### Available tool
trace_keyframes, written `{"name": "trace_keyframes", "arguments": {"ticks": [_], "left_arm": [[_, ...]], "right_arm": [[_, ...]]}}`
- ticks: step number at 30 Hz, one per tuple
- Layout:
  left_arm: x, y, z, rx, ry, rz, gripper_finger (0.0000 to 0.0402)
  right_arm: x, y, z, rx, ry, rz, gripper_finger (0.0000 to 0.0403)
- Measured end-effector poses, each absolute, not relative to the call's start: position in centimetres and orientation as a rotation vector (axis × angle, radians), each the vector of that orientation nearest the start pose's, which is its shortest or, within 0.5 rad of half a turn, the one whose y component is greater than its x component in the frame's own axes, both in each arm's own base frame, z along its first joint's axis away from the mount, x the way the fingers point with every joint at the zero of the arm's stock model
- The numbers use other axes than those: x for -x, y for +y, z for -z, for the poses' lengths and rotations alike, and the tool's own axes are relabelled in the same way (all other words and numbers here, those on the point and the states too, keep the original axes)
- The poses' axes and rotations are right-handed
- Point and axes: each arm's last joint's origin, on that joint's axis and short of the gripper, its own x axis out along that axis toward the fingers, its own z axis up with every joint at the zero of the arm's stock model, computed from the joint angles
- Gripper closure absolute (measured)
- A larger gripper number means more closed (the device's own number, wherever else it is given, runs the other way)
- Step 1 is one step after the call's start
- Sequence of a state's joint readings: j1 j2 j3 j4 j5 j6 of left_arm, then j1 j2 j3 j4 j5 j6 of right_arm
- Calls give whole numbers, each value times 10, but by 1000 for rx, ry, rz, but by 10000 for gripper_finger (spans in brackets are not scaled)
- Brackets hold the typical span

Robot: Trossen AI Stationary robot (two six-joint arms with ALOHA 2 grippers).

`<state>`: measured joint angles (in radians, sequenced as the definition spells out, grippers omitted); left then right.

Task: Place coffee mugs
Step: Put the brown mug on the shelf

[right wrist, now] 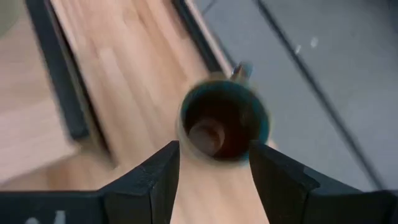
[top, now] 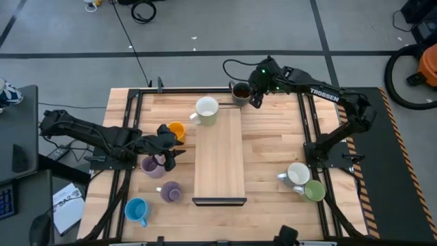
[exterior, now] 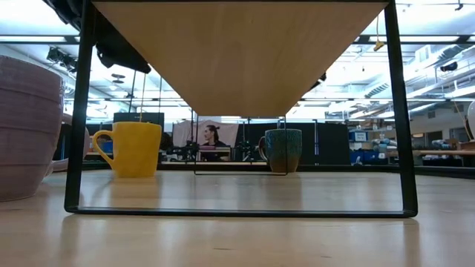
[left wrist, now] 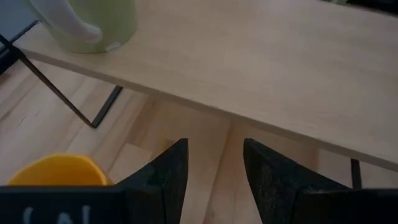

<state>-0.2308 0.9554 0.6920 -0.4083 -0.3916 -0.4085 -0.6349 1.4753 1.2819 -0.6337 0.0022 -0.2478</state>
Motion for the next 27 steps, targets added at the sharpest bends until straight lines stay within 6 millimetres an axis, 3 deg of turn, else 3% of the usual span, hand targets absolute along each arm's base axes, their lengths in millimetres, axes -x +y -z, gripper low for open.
{"name": "trace_keyframes", "arguments": {"ticks": [4,13,27], "left_arm": [[-192,-34,-255,190,588,-281,241],[-192,-34,-256,193,580,-279,241],[-193,-34,-256,196,572,-278,241]], "right_arm": [[-262,-194,-298,44,860,453,205],[-278,-205,-255,185,1038,260,205],[-280,-215,-240,177,1073,246,205]]}}
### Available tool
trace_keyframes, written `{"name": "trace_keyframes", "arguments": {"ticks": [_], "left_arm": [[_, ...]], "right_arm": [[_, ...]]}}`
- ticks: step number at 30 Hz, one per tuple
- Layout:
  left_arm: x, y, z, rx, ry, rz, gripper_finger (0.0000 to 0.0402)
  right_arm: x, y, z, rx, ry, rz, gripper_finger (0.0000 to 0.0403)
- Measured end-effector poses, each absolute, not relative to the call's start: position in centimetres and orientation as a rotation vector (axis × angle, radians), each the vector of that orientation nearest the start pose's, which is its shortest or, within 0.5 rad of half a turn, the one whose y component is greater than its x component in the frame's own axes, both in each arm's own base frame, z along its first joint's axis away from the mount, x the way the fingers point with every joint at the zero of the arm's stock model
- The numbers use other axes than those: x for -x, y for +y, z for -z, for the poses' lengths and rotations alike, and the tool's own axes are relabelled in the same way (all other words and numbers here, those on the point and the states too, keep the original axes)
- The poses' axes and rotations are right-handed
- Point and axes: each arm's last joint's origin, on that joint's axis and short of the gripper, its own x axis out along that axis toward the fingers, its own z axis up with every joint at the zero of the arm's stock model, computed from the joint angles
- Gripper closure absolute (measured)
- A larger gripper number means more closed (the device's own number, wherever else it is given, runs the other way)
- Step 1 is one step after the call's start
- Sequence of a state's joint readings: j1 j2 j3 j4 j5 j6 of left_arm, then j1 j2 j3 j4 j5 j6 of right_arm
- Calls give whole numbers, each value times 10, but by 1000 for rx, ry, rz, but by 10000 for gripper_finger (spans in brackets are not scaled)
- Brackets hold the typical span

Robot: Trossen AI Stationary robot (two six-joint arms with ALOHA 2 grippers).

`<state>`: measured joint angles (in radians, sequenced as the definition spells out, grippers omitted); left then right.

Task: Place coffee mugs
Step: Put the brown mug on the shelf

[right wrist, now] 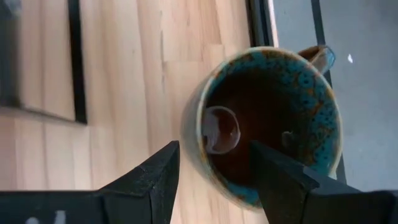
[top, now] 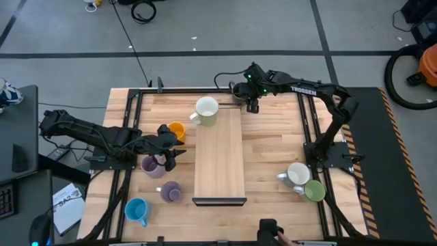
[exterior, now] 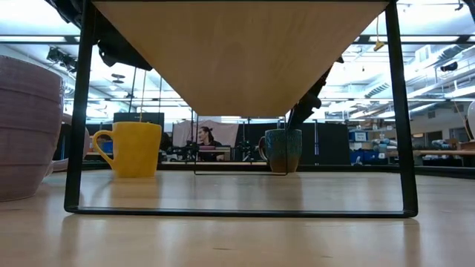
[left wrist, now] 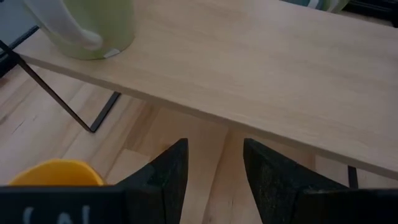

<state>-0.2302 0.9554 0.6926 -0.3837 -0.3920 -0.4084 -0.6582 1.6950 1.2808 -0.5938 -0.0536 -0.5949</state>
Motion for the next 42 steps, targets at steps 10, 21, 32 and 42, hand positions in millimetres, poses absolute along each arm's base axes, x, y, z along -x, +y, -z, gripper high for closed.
{"name": "trace_keyframes", "arguments": {"ticks": [10,21,32,42], "left_arm": [[-193,-34,-257,201,559,-275,241],[-193,-34,-257,200,559,-275,241],[-193,-34,-257,200,559,-275,241],[-193,-34,-257,201,559,-275,241]], "right_arm": [[-281,-215,-238,150,1077,256,205],[-281,-215,-238,171,1077,246,206],[-291,-223,-211,158,1121,232,222],[-292,-224,-208,165,1138,243,317]]}}
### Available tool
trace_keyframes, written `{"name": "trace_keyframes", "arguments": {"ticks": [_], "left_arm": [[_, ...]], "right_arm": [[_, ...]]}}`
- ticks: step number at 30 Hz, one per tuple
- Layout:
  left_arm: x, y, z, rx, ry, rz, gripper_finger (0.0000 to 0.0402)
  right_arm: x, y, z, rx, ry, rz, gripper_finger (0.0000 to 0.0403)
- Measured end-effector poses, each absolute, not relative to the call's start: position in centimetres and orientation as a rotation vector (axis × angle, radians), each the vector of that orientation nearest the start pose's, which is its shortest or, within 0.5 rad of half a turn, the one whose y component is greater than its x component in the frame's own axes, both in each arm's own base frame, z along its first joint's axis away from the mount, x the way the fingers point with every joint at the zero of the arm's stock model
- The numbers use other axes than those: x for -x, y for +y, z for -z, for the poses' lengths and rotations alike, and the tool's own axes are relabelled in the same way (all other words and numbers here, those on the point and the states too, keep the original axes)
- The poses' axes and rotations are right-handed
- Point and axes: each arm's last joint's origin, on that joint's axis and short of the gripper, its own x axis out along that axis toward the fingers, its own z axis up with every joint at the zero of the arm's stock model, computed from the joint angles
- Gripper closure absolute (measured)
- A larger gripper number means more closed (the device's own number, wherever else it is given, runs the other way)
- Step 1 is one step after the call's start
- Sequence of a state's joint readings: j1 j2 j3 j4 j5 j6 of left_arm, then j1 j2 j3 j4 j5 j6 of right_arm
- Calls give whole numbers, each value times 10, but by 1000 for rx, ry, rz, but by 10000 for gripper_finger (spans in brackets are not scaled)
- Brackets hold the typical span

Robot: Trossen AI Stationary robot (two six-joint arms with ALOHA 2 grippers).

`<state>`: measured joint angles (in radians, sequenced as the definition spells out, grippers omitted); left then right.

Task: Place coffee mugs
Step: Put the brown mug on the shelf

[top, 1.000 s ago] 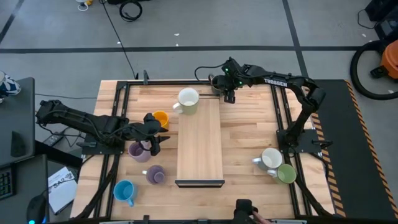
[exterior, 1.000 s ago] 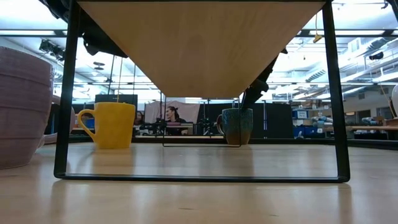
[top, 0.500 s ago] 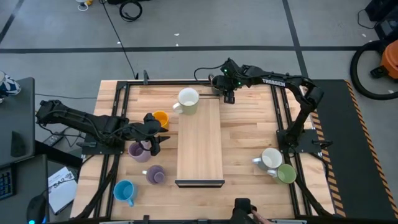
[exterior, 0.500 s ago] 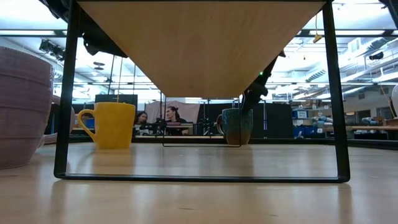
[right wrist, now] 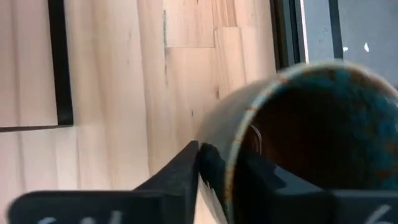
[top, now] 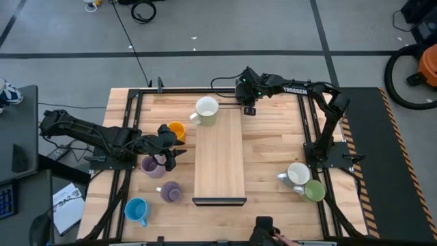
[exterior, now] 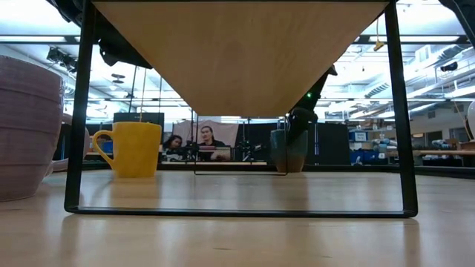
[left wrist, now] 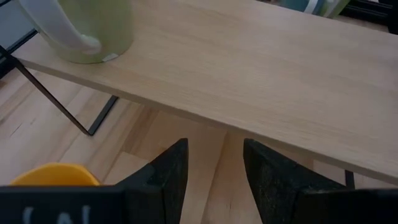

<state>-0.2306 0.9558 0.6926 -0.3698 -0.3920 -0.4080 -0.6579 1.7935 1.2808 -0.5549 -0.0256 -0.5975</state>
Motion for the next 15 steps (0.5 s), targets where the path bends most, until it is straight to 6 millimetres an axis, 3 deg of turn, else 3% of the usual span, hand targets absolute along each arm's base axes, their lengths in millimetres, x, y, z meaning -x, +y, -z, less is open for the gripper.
{"name": "trace_keyframes", "arguments": {"ticks": [4,15], "left_arm": [[-193,-34,-257,201,559,-275,241],[-194,-34,-258,203,554,-274,241]], "right_arm": [[-290,-223,-207,157,1164,241,356],[-277,-212,-217,62,1355,143,356]]}}
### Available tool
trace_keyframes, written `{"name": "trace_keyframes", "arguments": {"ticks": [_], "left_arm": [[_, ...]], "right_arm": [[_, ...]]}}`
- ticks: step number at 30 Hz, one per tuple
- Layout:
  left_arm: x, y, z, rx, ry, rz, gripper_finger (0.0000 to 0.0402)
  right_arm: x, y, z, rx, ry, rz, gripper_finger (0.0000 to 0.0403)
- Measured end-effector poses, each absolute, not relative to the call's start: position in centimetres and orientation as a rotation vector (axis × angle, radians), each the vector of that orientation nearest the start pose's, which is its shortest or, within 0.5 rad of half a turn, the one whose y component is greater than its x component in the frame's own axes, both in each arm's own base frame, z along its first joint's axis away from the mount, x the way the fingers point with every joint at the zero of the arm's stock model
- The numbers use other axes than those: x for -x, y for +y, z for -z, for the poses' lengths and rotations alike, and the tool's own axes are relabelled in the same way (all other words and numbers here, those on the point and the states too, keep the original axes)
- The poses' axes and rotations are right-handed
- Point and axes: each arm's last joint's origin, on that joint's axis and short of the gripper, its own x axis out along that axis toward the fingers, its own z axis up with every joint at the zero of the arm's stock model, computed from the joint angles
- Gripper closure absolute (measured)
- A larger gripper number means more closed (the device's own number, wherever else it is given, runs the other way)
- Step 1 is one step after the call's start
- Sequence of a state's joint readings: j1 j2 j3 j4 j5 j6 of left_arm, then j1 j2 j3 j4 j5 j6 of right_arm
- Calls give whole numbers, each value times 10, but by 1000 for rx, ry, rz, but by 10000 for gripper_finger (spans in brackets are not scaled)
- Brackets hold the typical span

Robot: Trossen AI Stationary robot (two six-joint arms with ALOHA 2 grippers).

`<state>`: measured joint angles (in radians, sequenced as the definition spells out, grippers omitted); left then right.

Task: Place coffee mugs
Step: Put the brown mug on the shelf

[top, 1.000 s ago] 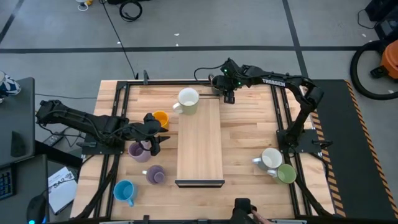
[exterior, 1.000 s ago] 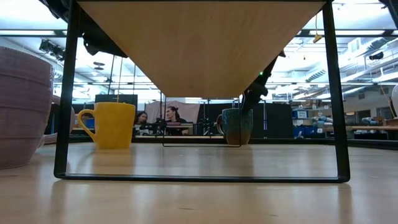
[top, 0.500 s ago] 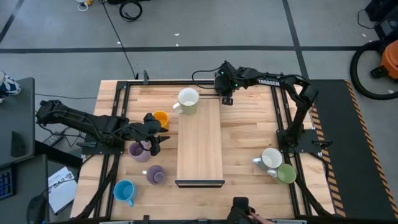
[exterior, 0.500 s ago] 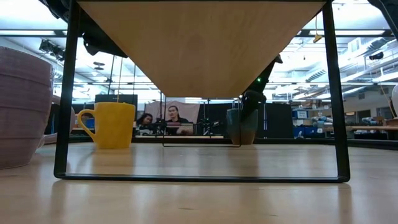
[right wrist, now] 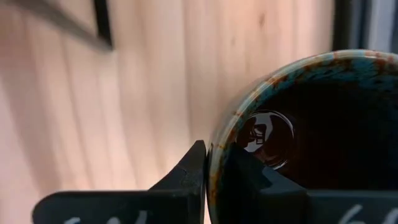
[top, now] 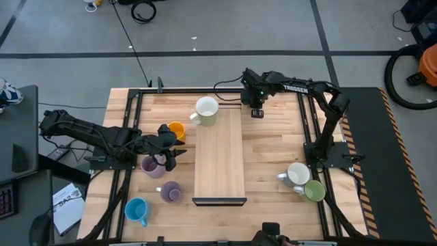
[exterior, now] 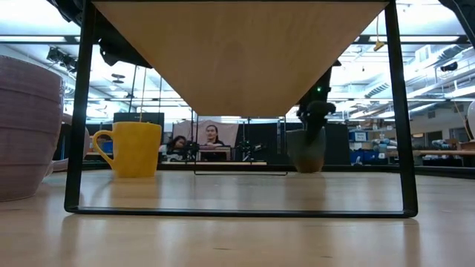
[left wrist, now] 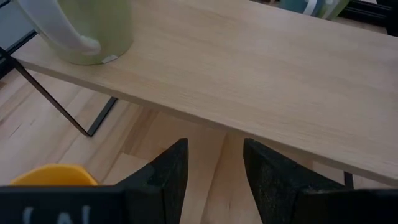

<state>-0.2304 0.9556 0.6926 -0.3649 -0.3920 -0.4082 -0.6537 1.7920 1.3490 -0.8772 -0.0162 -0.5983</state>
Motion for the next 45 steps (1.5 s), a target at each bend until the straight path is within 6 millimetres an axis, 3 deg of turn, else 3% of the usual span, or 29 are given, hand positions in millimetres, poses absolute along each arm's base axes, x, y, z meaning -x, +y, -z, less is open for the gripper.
{"name": "trace_keyframes", "arguments": {"ticks": [8,17,23,27,35,45], "left_arm": [[-194,-34,-258,203,554,-274,241],[-194,-34,-258,204,553,-274,241],[-194,-34,-258,204,553,-274,241],[-194,-34,-258,204,553,-274,241],[-195,-34,-260,212,531,-269,241],[-196,-35,-262,221,505,-265,241]], "right_arm": [[-273,-196,-225,30,1450,66,356],[-253,-176,-278,64,1315,153,356],[-227,-135,-315,95,1304,94,356],[-212,-101,-328,97,1285,-38,356],[-199,-47,-316,161,1225,-286,354],[-206,-15,-269,257,1293,-441,353]]}}
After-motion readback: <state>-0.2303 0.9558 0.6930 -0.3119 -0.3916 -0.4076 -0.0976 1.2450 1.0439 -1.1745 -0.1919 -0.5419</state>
